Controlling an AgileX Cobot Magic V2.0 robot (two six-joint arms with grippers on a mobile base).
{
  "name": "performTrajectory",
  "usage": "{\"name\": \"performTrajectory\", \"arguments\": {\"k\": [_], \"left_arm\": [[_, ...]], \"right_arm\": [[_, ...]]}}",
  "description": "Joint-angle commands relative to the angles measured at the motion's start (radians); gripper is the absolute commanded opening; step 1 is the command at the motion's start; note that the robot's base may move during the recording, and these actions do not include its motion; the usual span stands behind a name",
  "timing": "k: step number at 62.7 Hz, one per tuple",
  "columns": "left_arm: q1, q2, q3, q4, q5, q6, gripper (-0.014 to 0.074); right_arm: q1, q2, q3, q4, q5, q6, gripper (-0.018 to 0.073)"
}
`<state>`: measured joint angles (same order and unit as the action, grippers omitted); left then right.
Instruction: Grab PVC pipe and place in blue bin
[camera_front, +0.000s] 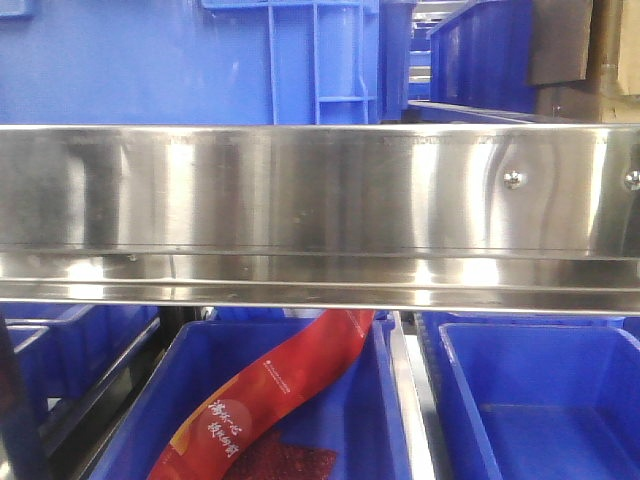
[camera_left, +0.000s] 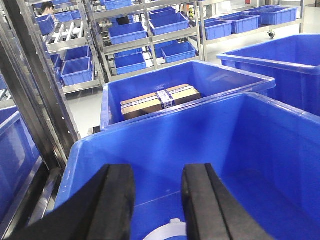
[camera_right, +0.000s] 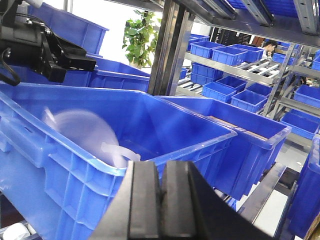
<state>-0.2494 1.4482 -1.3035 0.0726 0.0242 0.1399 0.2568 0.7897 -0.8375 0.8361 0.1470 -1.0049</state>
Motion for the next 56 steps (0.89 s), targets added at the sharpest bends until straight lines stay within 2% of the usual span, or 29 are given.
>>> {"name": "performTrajectory", "arguments": {"k": [1,6,14,29,42,56], "left_arm": [[-0.008,-0.012,-0.008,-0.002,-0.005,-0.001,0.0181],[-0.008,-0.03,-0.008,-0.002,0.016,-0.001,0.0115],[-0.008,-0.09,-0.008,-0.002,0.079,-0.001,-0.0107],[-0.008,-0.199,-0.008,-0.002,0.139,-0.001,-0.0111],[-0.008,-0.294,0.004,0.0,0.214,-0.001,-0.0111],[-0.008,-0.396,0.084,0.0,0.221,-0.001,-0.0111]], "right_arm": [[-0.006,-0.005,0.001,0.0,-0.025,0.001,-0.0168],[-0.006,-0.005,0.003,0.0,-0.044,0.001,-0.0168],[-0.006,-0.005,0.003,0.006,-0.09,0.001,-0.0168],[-0.006,-0.005,0.055,0.102,-0.243,0.001,-0.0168],[-0.006,-0.036,0.125,0.102,-0.254,0.001,-0.0168],[-0.006,-0.116,0.142,0.102,-0.248,0.001,-0.0168]]}}
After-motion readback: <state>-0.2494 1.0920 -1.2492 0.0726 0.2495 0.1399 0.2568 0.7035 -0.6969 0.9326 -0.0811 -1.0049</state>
